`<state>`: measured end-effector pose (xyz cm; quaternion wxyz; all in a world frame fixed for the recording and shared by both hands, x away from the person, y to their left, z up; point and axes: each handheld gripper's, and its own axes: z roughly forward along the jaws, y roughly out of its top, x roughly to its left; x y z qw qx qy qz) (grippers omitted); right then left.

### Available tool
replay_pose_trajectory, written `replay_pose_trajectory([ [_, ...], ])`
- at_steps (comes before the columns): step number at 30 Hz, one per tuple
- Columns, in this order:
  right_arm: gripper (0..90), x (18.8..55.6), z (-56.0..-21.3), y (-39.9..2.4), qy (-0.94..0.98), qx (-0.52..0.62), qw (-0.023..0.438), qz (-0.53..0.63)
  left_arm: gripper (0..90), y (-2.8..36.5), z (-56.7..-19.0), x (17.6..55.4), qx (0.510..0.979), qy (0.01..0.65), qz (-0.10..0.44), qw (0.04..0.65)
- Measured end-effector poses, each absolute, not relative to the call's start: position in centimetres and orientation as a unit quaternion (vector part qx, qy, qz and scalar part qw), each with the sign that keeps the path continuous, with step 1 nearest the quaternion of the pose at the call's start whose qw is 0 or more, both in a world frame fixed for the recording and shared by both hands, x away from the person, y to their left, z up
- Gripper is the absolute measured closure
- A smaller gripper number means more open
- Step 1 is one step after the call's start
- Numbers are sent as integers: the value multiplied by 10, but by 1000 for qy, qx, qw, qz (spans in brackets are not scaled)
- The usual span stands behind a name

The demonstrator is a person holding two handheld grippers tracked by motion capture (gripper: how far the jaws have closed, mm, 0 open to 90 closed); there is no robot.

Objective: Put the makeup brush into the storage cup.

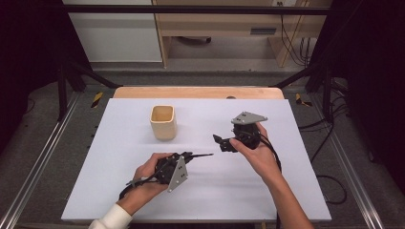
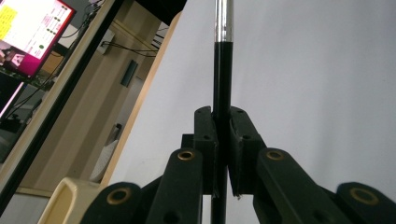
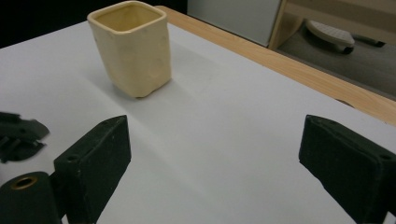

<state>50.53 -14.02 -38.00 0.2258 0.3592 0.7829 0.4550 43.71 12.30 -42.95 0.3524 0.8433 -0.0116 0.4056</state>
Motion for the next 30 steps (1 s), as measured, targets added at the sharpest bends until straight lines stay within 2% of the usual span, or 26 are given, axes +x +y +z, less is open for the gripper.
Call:
replay_pose_trajectory([
  [9, 80, 473, -417, -163, 751, 381, 283, 460, 836, 138, -415, 437, 830, 30, 408, 380],
  [22, 72, 464, -420, -179, 714, 400, 311, 483, 836, 145, -390, 454, 811, 95, 401, 415],
  [30, 60, 459, -430, -197, 686, 421, 330, 493, 836, 136, -372, 463, 805, 126, 392, 427],
])
